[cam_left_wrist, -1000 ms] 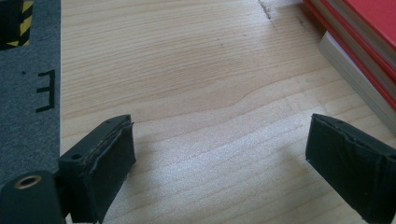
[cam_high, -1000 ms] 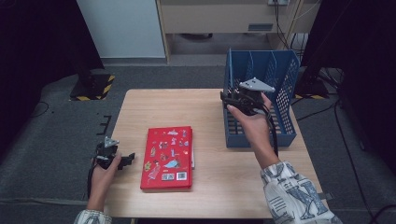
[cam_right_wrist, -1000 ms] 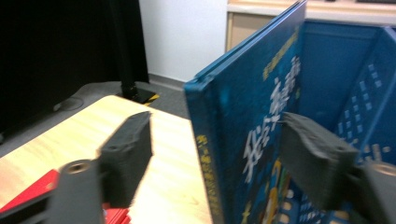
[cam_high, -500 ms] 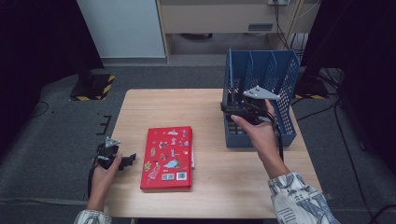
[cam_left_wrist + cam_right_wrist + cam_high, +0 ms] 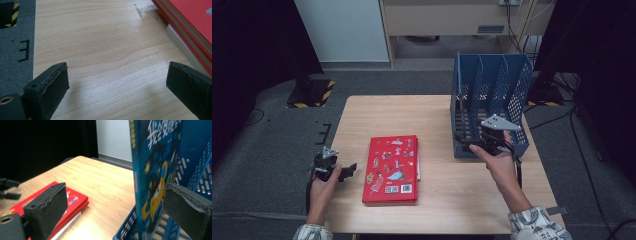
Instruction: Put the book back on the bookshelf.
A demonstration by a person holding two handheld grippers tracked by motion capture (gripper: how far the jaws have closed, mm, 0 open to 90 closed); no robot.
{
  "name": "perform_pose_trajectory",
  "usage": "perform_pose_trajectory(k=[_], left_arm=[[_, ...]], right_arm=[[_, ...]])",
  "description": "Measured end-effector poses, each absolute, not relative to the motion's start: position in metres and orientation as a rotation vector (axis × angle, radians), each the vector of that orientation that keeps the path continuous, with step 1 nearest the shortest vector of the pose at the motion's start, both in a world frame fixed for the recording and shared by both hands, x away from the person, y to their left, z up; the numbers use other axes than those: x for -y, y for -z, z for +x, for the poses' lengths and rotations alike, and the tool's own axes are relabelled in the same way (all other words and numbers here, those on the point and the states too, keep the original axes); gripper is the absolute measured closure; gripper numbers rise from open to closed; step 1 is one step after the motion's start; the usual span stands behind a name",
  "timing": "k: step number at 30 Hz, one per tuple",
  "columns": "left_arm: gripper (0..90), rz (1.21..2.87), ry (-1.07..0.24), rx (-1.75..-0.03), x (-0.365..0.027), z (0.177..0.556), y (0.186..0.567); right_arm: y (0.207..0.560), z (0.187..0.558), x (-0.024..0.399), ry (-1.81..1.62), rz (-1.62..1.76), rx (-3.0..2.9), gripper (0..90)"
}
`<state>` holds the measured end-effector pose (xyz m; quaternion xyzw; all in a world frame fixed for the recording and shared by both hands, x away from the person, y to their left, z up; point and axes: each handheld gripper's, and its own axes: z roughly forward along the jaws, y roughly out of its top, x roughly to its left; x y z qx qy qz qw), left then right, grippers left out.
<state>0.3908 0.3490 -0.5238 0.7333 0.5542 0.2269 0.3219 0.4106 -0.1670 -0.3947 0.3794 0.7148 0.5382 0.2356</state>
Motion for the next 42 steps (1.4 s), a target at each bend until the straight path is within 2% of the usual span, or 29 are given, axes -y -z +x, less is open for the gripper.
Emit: perform_pose_trajectory(k=[8,17,24,34,36,42], left_arm=[[4.0,1.894,-0.618,-1.407,-0.344,0.383,0.517],[4.2,1.889,-0.635,-1.342,-0.332,0.372,0.506],[4.1,1.896,-0.603,-1.323,-0.318,0.362,0.502],[4.0,1.934,-0.569,-1.297,-0.301,0.362,0.502],[4.5,1.922,-0.564,-1.296,-0.299,0.362,0.502],[7.9,1.894,-0.500,-1.264,-0.297,0.362,0.502]], right_arm=[[0.408,0.394,0.163,-1.458,1.002,-2.001,7.4],[0.416,0.373,0.134,-1.446,0.934,-2.093,10.8],[0.429,0.356,0.104,-1.470,0.877,-2.177,13.5],[0.464,0.352,0.073,-1.413,0.860,-2.329,14.8],[0.469,0.353,0.070,-1.445,0.863,-2.368,21.5],[0.479,0.353,0.058,-1.449,0.857,-2.442,22.8]])
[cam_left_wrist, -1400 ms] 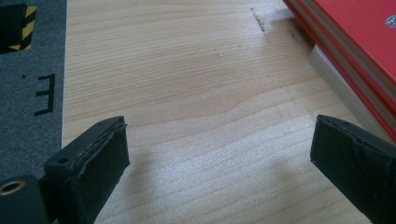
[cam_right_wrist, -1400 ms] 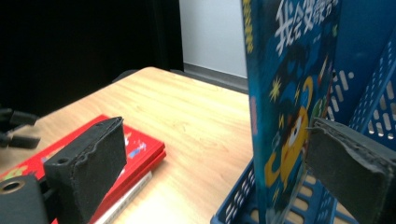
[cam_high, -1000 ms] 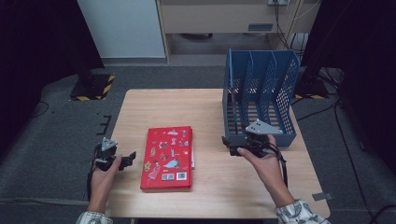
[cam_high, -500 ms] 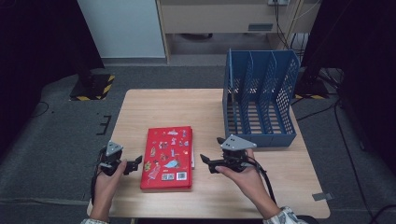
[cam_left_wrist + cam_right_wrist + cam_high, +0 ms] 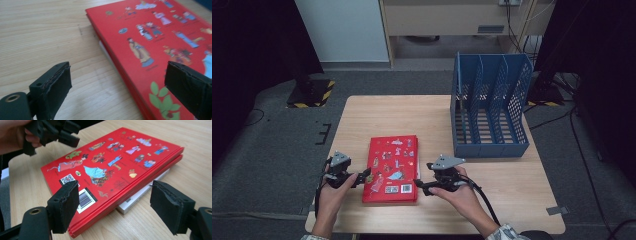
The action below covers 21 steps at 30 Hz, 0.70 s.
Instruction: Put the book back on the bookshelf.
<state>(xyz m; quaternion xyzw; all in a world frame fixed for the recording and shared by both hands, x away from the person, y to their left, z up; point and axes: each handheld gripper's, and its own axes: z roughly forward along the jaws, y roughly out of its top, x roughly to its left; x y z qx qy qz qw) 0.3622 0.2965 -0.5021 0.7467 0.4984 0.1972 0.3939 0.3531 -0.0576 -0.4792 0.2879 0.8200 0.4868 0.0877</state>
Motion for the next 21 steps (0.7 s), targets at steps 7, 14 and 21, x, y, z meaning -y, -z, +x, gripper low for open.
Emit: perform_pose_trajectory(k=[7,14,21], left_arm=[[11.8,1.900,-0.471,-1.251,-0.286,0.365,0.506],[23.5,1.929,-0.424,-1.217,-0.283,0.367,0.509],[28.0,1.916,-0.374,-1.201,-0.277,0.372,0.513]], right_arm=[[0.492,0.351,0.046,-1.387,0.846,-2.482,21.2],[0.505,0.353,0.036,-1.336,0.844,-2.541,18.2],[0.506,0.350,0.034,-1.331,0.818,-2.554,17.8]])
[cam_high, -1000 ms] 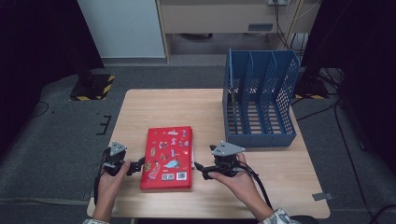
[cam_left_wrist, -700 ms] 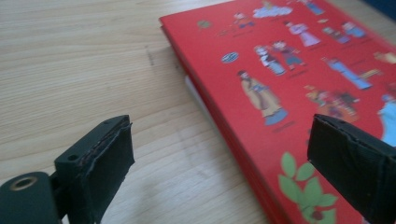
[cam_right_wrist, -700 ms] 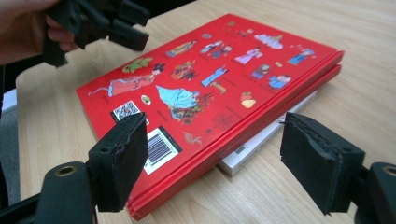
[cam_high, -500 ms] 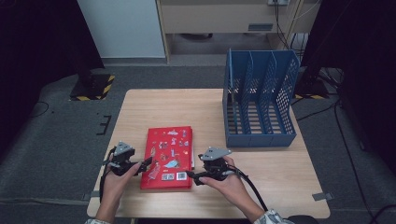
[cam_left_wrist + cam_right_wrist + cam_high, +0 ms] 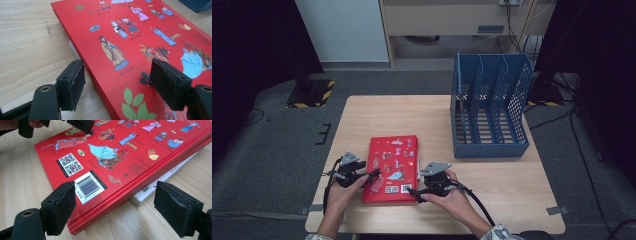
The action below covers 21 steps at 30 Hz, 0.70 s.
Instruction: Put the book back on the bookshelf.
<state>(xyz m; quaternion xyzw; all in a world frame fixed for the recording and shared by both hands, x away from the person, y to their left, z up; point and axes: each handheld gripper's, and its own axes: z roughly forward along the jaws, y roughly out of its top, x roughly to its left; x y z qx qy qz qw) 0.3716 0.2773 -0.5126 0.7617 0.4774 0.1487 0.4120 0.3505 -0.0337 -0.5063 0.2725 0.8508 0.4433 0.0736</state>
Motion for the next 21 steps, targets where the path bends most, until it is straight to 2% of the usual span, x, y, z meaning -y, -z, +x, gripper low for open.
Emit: perform_pose_trajectory(k=[3,12,21], left_arm=[[27.9,1.919,-0.360,-1.192,-0.276,0.374,0.513],[18.3,1.919,-0.319,-1.180,-0.276,0.381,0.517],[10.4,1.917,-0.283,-1.161,-0.277,0.393,0.521]], right_arm=[[0.508,0.350,0.030,-1.327,0.816,-2.561,15.3],[0.514,0.357,0.021,-1.311,0.842,-2.579,10.3],[0.519,0.378,0.016,-1.339,0.928,-2.577,6.5]])
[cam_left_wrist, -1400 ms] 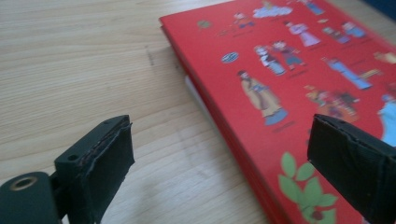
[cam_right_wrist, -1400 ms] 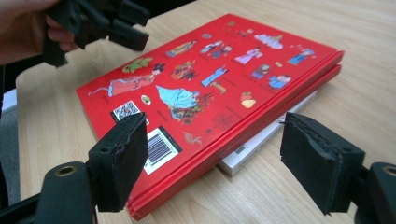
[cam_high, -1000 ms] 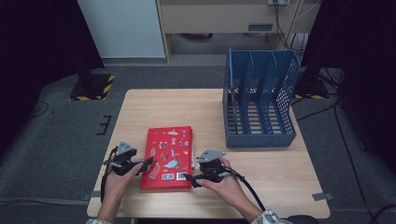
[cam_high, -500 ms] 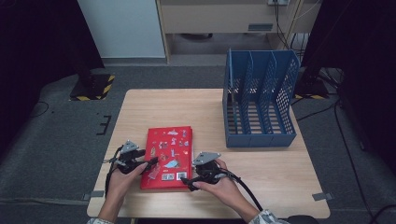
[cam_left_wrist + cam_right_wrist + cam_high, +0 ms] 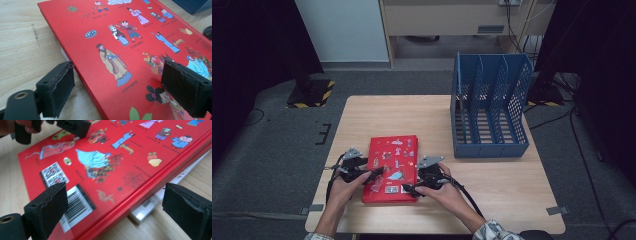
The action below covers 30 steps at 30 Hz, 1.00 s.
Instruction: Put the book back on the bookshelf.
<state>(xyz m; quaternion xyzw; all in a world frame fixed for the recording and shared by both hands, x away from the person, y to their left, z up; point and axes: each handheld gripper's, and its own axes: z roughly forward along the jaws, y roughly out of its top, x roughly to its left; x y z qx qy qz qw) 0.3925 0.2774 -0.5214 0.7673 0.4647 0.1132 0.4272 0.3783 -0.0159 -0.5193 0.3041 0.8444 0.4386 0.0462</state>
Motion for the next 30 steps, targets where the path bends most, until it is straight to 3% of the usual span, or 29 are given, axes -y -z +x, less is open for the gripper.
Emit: perform_pose_trajectory(k=[5,13,24,30], left_arm=[[8.0,1.895,-0.223,-1.157,-0.281,0.400,0.527],[8.1,1.928,-0.254,-1.147,-0.277,0.401,0.522],[22.8,1.873,-0.282,-1.186,-0.281,0.398,0.515],[24.7,1.876,-0.285,-1.190,-0.280,0.397,0.513]], right_arm=[[0.521,0.387,0.015,-1.349,0.951,-2.573,5.8],[0.525,0.398,0.012,-1.380,1.027,-2.584,3.4],[0.526,0.406,0.010,-1.397,1.022,-2.571,2.2],[0.527,0.407,0.011,-1.406,1.015,-2.579,1.6]])
